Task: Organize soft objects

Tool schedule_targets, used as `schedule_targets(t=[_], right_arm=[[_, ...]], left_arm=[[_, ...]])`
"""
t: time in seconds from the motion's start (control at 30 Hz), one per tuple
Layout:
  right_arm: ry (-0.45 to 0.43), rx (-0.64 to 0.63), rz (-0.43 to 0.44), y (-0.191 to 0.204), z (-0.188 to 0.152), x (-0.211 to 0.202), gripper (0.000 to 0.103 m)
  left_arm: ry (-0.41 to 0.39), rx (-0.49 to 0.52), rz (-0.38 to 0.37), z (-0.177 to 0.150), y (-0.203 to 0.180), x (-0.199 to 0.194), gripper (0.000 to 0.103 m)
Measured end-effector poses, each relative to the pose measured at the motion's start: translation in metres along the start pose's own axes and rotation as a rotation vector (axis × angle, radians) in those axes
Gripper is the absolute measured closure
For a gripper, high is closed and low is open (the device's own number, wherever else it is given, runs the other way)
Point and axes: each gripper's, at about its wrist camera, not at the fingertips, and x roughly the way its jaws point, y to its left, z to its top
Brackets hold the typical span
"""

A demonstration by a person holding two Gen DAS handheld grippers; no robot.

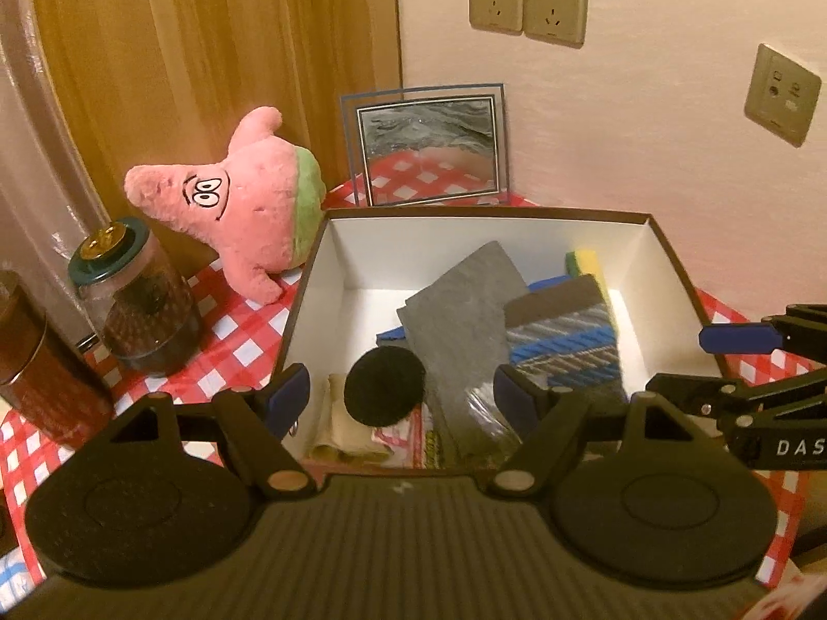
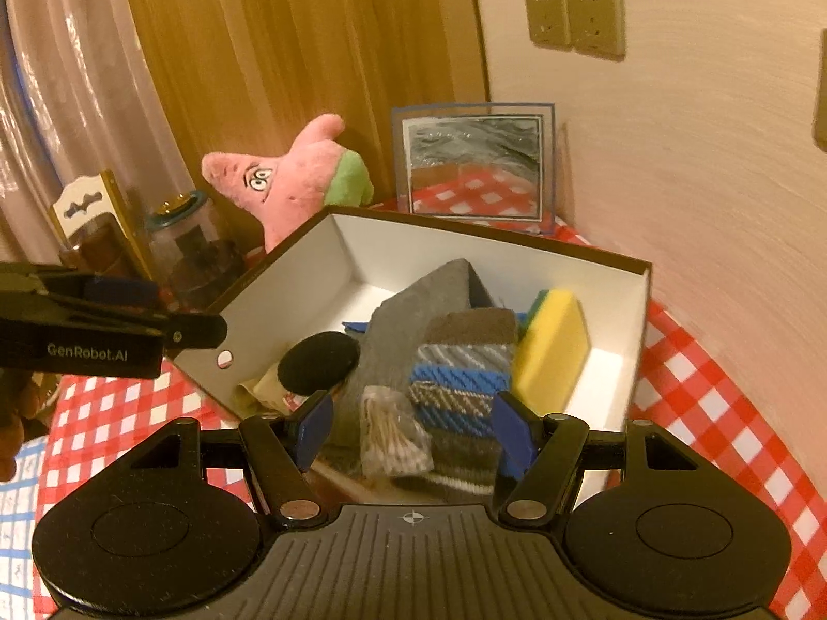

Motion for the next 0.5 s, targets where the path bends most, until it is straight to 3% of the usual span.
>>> schedule_targets(t=[0.5], right_arm=[[-0.044, 0.046, 0.030, -0.007, -0.025, -0.061, 0.035]], left_arm=[[-0.033, -0.038, 0.021, -0.036, -0.036, -0.061, 0.026]])
